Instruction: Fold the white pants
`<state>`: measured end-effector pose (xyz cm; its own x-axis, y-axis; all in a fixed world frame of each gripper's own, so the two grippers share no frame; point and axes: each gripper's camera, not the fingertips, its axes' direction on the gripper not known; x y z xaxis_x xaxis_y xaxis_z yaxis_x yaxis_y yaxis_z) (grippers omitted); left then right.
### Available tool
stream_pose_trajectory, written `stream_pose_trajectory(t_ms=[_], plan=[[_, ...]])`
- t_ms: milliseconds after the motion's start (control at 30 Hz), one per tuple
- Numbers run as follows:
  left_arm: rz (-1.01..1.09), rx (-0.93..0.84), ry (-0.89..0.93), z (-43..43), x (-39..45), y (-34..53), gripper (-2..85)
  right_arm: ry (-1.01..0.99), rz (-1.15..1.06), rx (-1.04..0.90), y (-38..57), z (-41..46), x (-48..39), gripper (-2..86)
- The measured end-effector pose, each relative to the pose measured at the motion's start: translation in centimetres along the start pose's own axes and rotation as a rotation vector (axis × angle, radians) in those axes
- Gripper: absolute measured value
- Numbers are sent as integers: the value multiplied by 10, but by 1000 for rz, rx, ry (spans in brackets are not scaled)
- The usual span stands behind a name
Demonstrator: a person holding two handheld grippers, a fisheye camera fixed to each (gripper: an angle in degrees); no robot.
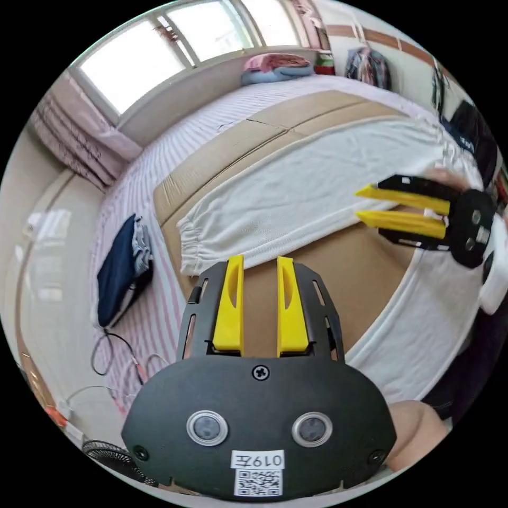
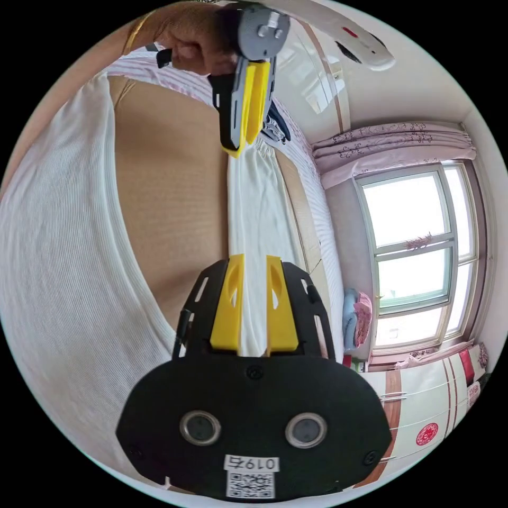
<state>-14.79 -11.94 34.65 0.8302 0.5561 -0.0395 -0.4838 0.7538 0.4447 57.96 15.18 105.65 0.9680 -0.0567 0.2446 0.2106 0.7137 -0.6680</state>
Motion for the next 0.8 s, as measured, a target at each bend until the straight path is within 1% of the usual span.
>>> stream_pose_trajectory(t_ms=[67, 133, 200, 300, 500, 667, 733, 800], plan=[[30, 35, -90, -8, 16, -9, 58, -35, 16, -17, 12, 14, 11, 71], [46, 32, -6, -15, 20, -22, 57, -56, 32, -21, 20, 23, 19, 73], [111, 36, 76, -24, 31, -30, 61, -89, 46, -28, 26, 31, 25, 77], [143, -7, 84, -28, 40, -43, 60, -123, 63, -30, 36, 43, 31, 79], [169, 33, 66, -47, 56, -73, 29, -130, 65, -24, 50, 57, 37, 64], [139, 16, 99, -62, 52, -85, 16, -142, 66, -7, 58, 60, 35, 11], [128, 15, 113, -69, 49, -88, 14, -148, 73, 11, 62, 57, 36, 12], [111, 28, 133, -79, 46, -93, 11, -158, 82, 24, 66, 51, 39, 56]])
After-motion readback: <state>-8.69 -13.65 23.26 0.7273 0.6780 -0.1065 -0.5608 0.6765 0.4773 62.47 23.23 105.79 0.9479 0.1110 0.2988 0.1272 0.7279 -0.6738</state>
